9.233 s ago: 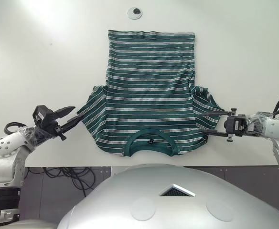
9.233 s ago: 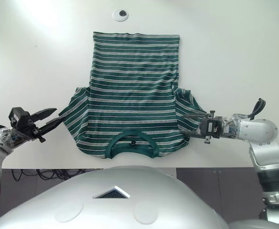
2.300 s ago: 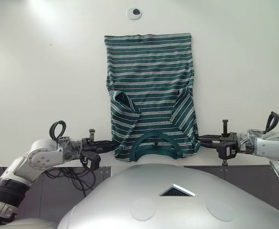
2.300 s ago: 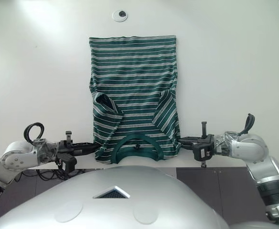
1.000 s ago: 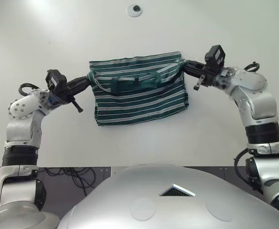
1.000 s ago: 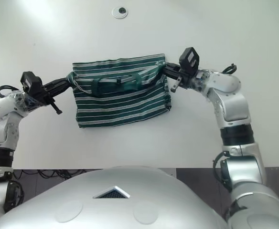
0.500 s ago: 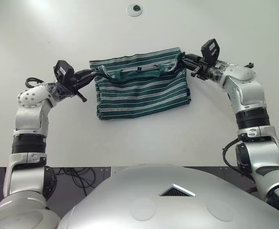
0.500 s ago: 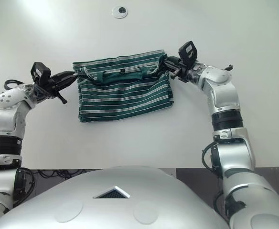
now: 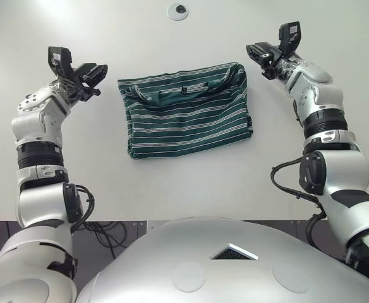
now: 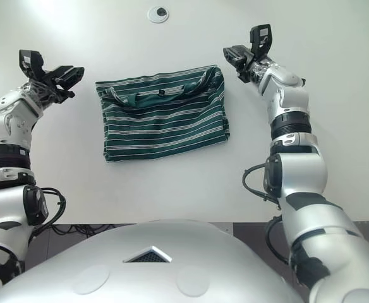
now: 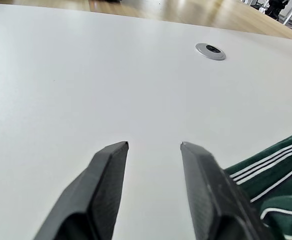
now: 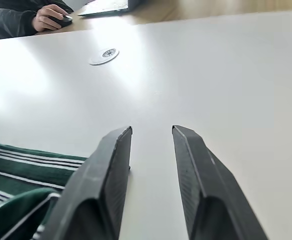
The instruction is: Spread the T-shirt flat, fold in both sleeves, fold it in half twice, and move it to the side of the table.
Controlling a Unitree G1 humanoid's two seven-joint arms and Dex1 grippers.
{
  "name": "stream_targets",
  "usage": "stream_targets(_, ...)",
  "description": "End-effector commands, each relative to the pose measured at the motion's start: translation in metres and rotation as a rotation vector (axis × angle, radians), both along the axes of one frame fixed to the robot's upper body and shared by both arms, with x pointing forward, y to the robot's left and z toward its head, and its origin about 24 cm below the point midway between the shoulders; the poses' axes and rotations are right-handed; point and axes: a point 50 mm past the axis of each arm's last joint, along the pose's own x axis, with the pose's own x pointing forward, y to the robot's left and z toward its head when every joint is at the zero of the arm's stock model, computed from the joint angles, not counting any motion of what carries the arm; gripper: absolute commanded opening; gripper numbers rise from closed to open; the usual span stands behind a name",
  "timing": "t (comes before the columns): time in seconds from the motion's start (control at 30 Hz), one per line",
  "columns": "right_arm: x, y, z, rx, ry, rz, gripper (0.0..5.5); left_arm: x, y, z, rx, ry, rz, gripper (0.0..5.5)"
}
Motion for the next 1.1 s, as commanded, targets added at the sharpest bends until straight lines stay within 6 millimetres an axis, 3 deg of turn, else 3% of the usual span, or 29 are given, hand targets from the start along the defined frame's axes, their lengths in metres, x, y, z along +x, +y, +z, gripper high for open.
stream_targets(0.03,-0.026,0.001,0.012,-0.111,-0.251,0.287,1.46,-0.029,-0.033,0.022,0.046,-0.246,-0.395,1.89)
stream_targets(0.17,-0.05,-0.002,0.01,-0.255,-0.352,0.468,1.46,-0.059,-0.049,0.017,0.146,-0.315,-0.662,1.89)
stream_targets(0.27,-0.06,-0.001,-0.004,-0.416,-0.348,0.563,1.46,-0.077,-0.059,0.006,0.214,-0.287,-0.825,1.89)
stream_targets(0.37,-0.07,0.0,-0.019,-0.547,-0.326,0.65,1.46,-0.092,-0.063,-0.013,0.408,-0.229,-0.984,1.89)
stream_targets(0.47,-0.082,0.0,-0.034,-0.658,-0.287,0.779,1.46,-0.095,-0.053,-0.033,0.7,-0.157,-1.094,1.89)
stream_targets(0.53,-0.095,-0.003,-0.043,-0.719,-0.243,0.899,1.46,-0.091,-0.036,-0.044,0.966,-0.109,-1.156,1.89)
stream_targets(0.63,-0.127,-0.004,-0.039,-0.686,-0.196,1.121,1.46,-0.077,-0.012,-0.044,1.328,-0.131,-1.261,1.89)
stream_targets(0.7,-0.148,0.017,-0.022,-0.525,-0.254,1.216,1.46,-0.059,-0.018,-0.036,1.515,-0.307,-1.349,1.89)
stream_targets(0.77,-0.161,0.049,-0.005,-0.377,-0.353,1.256,1.46,-0.041,-0.042,-0.023,1.653,-0.603,-1.432,1.89)
stream_targets(0.83,-0.163,0.086,0.01,-0.274,-0.471,1.212,1.46,-0.025,-0.072,-0.004,1.753,-0.944,-1.491,1.89)
stream_targets(0.9,-0.157,0.111,0.021,-0.191,-0.53,1.111,1.46,-0.013,-0.09,0.009,1.825,-1.185,-1.488,1.89)
stream_targets(0.97,-0.149,0.118,0.03,-0.171,-0.566,1.011,1.46,0.0,-0.094,0.023,1.917,-1.324,-1.431,1.89)
stream_targets(1.1,-0.13,0.09,0.044,-0.174,-0.531,0.824,1.46,0.016,-0.063,0.052,1.98,-1.364,-1.141,1.89)
